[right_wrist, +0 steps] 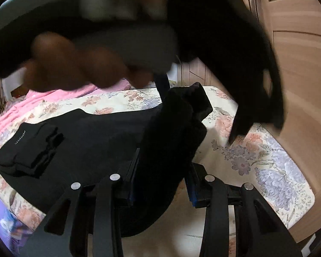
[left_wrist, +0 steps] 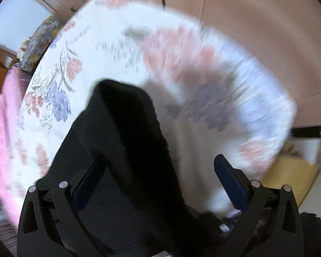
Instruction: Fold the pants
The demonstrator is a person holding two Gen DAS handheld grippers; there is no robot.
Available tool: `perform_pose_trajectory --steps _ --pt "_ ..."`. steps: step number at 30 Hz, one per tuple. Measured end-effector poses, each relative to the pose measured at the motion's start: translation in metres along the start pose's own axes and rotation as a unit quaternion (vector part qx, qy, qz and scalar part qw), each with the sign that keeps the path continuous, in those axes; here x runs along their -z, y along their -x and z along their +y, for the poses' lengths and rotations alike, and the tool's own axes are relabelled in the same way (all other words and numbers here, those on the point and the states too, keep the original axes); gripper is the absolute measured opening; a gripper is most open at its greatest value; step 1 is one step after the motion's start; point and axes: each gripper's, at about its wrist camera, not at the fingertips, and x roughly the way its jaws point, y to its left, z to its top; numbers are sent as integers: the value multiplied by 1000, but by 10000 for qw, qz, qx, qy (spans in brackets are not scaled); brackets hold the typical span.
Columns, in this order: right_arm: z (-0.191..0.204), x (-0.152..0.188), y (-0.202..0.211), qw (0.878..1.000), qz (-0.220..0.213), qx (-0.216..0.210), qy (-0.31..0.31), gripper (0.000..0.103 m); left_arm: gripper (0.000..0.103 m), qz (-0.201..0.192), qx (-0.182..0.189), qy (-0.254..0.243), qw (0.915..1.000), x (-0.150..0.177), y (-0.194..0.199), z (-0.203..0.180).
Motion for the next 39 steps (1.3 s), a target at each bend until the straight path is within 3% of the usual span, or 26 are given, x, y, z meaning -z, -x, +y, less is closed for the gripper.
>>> perform_pose_trajectory --steps 2,3,4,5,6,7,10,15,18,22,24,26,28,30,32,35,39 --pt "-1 2 1 10000 24 -9 -26 39 99 335 -350 -135 9987 1 -19 -3" --pt "-2 2 -1 9999 112 -67 -68 43 88 437 -481 -166 9978 4 -25 -3" --pt "-4 3 -3 9997 202 -89 -124 47 69 464 -538 -168 9973 5 -27 -1" --pt "-7 5 -5 9991 312 -126 -247 51 56 454 -546 -169 9973 5 -28 0" --pt "-11 7 -6 9980 398 -310 -393 71 40 384 -380 -109 9985 7 -25 4" --pt "-13 9 -5 9963 455 -516 -507 94 34 278 -297 -89 9991 10 -22 7" --pt "-11 18 1 9933 532 -804 -642 98 27 -81 -142 -70 9998 23 -10 17" --pt "12 26 -10 9848 926 -1355 -576 98 25 -741 405 424 9955 49 32 57" --pt "36 21 -17 9799 1017 -1646 -479 98 24 -1121 710 777 9881 74 66 87" --pt "80 10 -23 9804 999 -1698 19 98 24 -1658 1111 1362 9704 130 108 144" --pt "101 10 -26 9830 942 -1524 396 98 24 -1930 1296 1720 9573 169 124 177" --pt "127 15 -32 9841 983 -1068 1021 97 24 -2184 1441 2069 9427 210 133 208" --pt "140 20 -34 9822 1023 -821 1343 97 23 -2458 1638 2475 9228 261 134 245" --pt "148 20 -26 9830 792 -591 1548 97 23 -2705 1857 2910 8987 316 125 279" --pt "158 16 -16 9807 518 -402 1844 97 23 -2828 2031 3310 8771 364 104 308" --pt "176 17 -6 9724 193 -204 2318 98 23 -3001 2420 3951 8338 441 44 345" --pt "191 25 -17 9631 335 -155 2665 98 23 -2957 2874 4552 7892 499 -35 362"
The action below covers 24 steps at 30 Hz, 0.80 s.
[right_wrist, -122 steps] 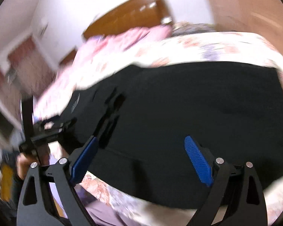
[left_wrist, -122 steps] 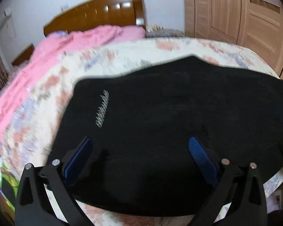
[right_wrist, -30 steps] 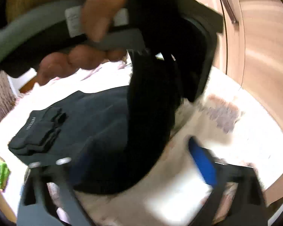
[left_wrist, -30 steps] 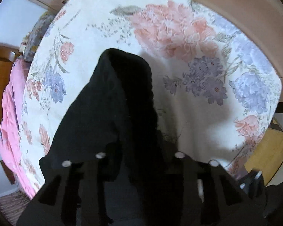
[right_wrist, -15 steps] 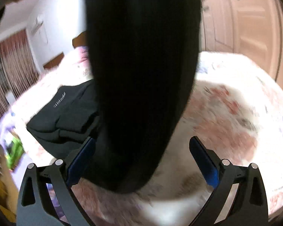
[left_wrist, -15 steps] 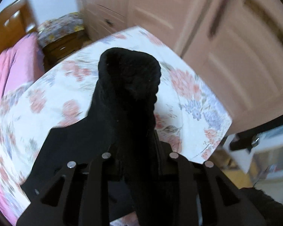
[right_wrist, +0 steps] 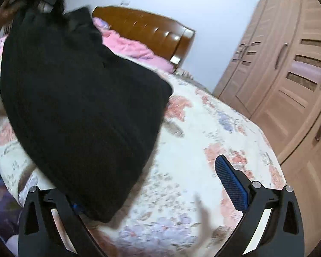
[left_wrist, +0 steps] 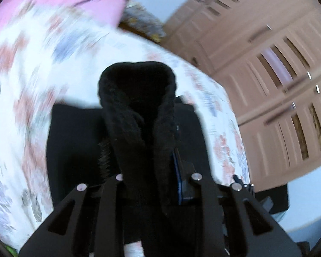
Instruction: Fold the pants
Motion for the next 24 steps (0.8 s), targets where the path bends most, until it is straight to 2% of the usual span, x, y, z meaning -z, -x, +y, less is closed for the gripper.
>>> perform_pose_trajectory --steps 3,6,9,12,16,17,18,20,24 --pt "-2 1 2 9999 -15 96 104 98 23 -99 428 341 9985 16 -8 37" --pt "-4 -4 -6 9996 -46 232 169 98 23 -293 620 296 9972 19 -1 36" --pt "-4 -14 3 9992 -193 317 125 98 22 -606 672 60 9959 23 23 20" --pt "6 -16 6 9987 -290 289 299 98 22 -773 631 63 9950 29 37 26" --pt "22 -9 -6 9972 -71 267 701 98 24 -583 407 652 9953 46 11 71" --pt "21 -8 -8 9972 -46 250 710 98 24 -585 493 770 9941 50 4 82" --pt "20 -6 -7 9975 -48 211 677 98 24 -714 813 865 9904 56 3 92" --pt "19 -7 -5 9978 -32 137 642 98 26 -878 910 821 9886 60 6 93" --pt "19 -4 -1 9973 -102 -55 721 98 36 -979 614 674 9910 61 9 86"
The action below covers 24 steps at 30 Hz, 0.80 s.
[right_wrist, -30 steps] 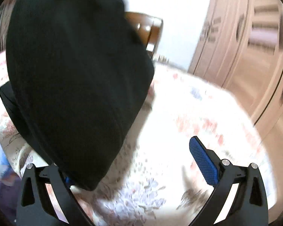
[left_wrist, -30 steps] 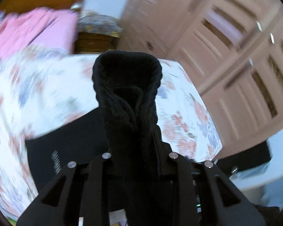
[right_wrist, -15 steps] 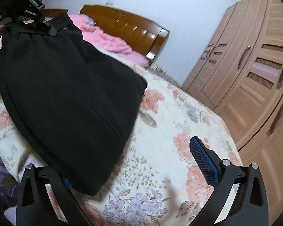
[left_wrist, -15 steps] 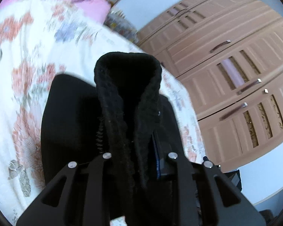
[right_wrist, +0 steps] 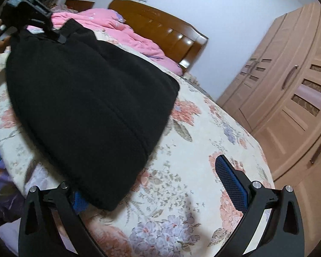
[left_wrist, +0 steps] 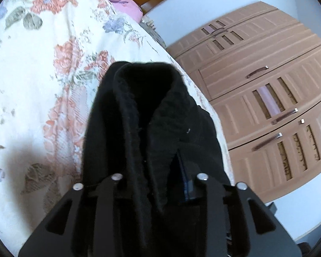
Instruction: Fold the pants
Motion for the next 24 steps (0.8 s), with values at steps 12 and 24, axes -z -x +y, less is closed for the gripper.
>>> perform_pose_trajectory --steps 12,24 --pt "-34 24 40 9912 -450 -972 -775 98 79 -973 -174 -571 9935 1 78 -53" --pt "-48 17 43 9861 -661 -1047 -1107 98 32 -306 -550 -619 9961 -14 6 -35"
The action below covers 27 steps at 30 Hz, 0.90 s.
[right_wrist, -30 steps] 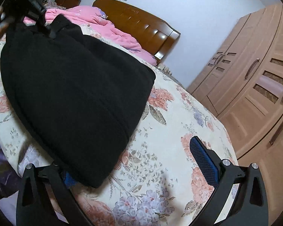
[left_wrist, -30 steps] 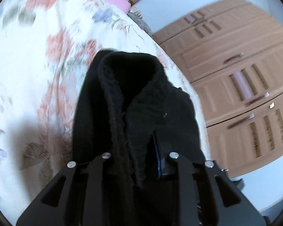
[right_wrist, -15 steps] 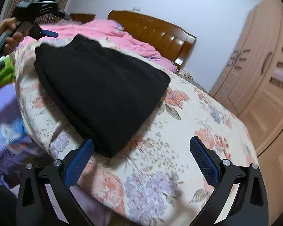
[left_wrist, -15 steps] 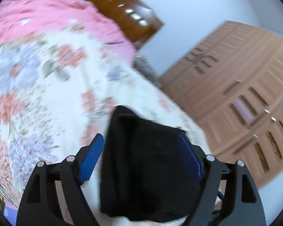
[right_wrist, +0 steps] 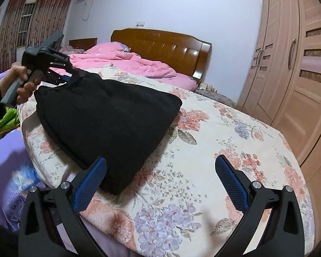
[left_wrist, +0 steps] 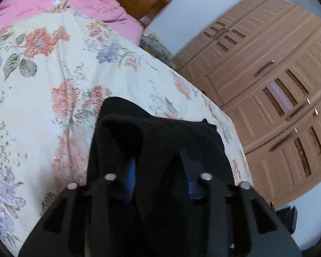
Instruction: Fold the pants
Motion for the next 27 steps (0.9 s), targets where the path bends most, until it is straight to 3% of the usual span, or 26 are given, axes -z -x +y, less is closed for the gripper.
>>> perform_pose_trajectory --steps 3,5,6,7,11,12,13,15,17,19,22,23,25,27 --pt "4 -7 -7 10000 -49 -73 18 98 31 26 299 9 9996 5 9 1" --pt "7 -11 -11 9999 -75 -120 -3 98 54 194 807 214 9963 10 15 7" --pt "9 -13 -13 9998 -85 -165 -29 98 74 266 902 284 9952 10 15 9" --pt "10 -15 -16 9997 -85 -200 -54 98 79 346 941 374 9943 12 13 13" --pt "12 -19 -20 9996 -80 -245 -134 98 78 597 1104 471 9910 20 -1 20" --pt "11 -18 -19 9996 -79 -236 -135 98 71 570 1179 468 9903 20 0 20" --pt "10 -18 -19 9996 -77 -224 -138 98 46 571 1288 516 9887 21 1 20" --pt "8 -17 -21 9996 -42 -213 -173 98 15 591 867 575 9928 22 2 25" --pt "6 -17 -22 9995 -25 -225 -222 98 10 524 731 573 9943 25 7 27" --pt "7 -18 -23 9996 -18 -200 -186 98 4 339 325 312 9984 23 19 15" --pt "9 -17 -26 9998 -1 -131 -117 98 4 -80 270 -30 9996 10 51 -7" --pt "9 -17 -27 9998 23 -145 -127 98 4 -78 230 -98 9997 7 54 -10" --pt "10 -17 -29 9997 49 -177 -145 98 4 97 -227 -214 9995 3 48 -12" --pt "9 -20 -30 9998 75 -143 -140 98 4 324 -421 -89 9985 7 34 -1"
